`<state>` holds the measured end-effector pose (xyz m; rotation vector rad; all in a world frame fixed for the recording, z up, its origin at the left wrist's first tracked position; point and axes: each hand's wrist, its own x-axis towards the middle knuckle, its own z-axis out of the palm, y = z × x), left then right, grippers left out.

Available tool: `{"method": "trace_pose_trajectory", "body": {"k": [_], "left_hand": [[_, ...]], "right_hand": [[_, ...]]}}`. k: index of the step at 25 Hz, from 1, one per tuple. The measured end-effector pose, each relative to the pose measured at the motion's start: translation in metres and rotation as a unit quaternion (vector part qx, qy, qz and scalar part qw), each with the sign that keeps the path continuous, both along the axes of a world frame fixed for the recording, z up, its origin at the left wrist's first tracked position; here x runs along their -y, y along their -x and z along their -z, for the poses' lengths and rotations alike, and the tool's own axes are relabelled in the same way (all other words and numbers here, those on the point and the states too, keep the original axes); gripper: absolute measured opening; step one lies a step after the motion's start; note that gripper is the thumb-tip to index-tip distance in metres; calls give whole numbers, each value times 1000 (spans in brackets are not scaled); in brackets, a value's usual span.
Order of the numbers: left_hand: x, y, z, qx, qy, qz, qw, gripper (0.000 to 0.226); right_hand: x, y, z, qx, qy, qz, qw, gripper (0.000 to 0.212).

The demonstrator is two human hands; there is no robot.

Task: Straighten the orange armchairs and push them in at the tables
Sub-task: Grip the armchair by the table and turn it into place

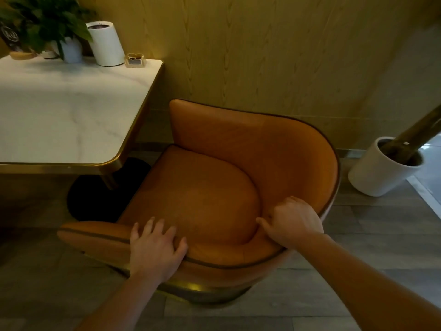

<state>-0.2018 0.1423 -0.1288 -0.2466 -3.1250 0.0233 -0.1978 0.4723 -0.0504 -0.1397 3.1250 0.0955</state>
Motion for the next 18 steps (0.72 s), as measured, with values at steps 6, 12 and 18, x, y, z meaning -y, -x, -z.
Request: {"method": "trace_pose_trajectory", "body": {"k": [6,12,18], "left_hand": [[-11,5,-11,36,8,-23,999,75],[-49,33,-13,45,-1,-49,998,78],[-80,68,-6,48,-22,-66,996,71]], "right_hand": [[-12,16,4,-52,4,-7,999,59],[-48,56,9,-73,-1,1,997,56],[-77,100,9,-134,3,-3,991,38]]}}
